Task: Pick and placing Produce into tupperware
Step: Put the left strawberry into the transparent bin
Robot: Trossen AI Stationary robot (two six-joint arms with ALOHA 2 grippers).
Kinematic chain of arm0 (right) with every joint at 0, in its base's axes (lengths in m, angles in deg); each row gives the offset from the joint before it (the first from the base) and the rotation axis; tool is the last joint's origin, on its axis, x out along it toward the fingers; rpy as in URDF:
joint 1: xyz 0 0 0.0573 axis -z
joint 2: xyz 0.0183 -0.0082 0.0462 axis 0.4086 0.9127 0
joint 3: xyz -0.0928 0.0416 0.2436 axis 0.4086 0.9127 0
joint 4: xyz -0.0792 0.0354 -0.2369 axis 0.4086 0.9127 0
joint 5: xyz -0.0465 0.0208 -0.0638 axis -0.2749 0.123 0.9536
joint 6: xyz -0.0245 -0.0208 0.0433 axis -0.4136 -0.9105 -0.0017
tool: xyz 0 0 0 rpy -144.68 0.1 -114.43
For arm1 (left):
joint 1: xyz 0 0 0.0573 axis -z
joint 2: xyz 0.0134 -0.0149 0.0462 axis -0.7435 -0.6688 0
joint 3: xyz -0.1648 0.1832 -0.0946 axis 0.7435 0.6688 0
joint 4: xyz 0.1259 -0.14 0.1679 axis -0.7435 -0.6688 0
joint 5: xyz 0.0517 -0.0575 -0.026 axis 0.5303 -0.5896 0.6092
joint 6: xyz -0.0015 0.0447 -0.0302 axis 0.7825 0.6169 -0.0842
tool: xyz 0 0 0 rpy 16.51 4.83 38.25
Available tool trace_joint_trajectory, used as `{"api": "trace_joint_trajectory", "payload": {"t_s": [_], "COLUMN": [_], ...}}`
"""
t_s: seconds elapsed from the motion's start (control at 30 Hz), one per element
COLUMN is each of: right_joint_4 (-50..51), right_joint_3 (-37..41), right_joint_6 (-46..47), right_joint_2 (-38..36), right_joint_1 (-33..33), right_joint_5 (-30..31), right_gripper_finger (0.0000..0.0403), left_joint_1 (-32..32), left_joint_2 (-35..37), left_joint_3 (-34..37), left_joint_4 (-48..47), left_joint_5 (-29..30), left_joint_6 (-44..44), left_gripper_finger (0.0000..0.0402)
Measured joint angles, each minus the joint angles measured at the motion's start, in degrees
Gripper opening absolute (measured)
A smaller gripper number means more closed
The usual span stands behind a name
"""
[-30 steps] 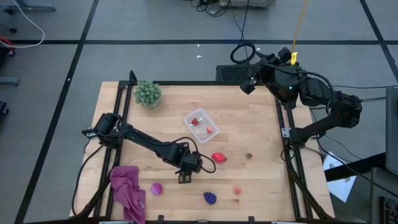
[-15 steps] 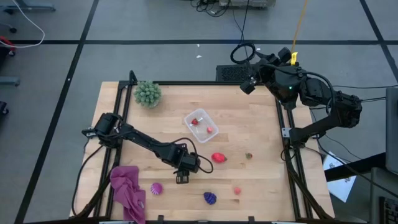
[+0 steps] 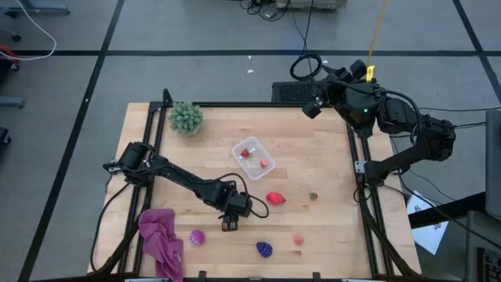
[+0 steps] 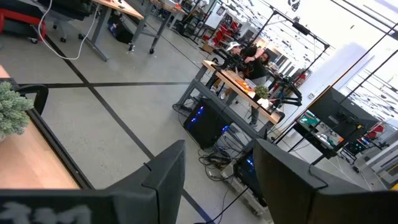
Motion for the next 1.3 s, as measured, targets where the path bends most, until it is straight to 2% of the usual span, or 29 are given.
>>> {"api": "trace_joint_trajectory", "payload": {"t_s": [0.17,0.37,0.47,0.83,1.13,1.3], "right_joint_4": [0.0,0.0,0.0,-0.02,-0.8,-1.85], "right_joint_3": [0.0,0.0,0.0,0.0,0.0,0.0], "right_joint_6": [0.0,0.0,0.0,0.0,-0.02,-0.28], "right_joint_2": [0.0,0.0,0.0,0.0,0.0,-0.02], "right_joint_1": [0.0,0.0,0.0,0.0,0.0,0.0], "right_joint_5": [0.0,0.0,-0.01,-0.02,-0.02,-0.04], "right_gripper_finger": [0.0181,0.0181,0.0181,0.0181,0.0181,0.0181], "left_joint_1": [-0.01,-0.13,-0.13,-0.59,-3.55,-7.44], "left_joint_2": [0.0,0.0,0.0,0.55,10.04,16.6], "left_joint_3": [0.01,1.08,1.25,1.39,1.4,0.15], "left_joint_4": [-0.15,0.39,0.82,0.45,-5.04,-6.33], "left_joint_5": [0.07,0.04,0.12,0.52,0.55,1.54], "left_joint_6": [0.8,0.59,0.58,-0.37,-2.32,1.15], "left_gripper_finger": [0.0219,0.0163,0.0147,0.0156,0.0156,0.0157]}}
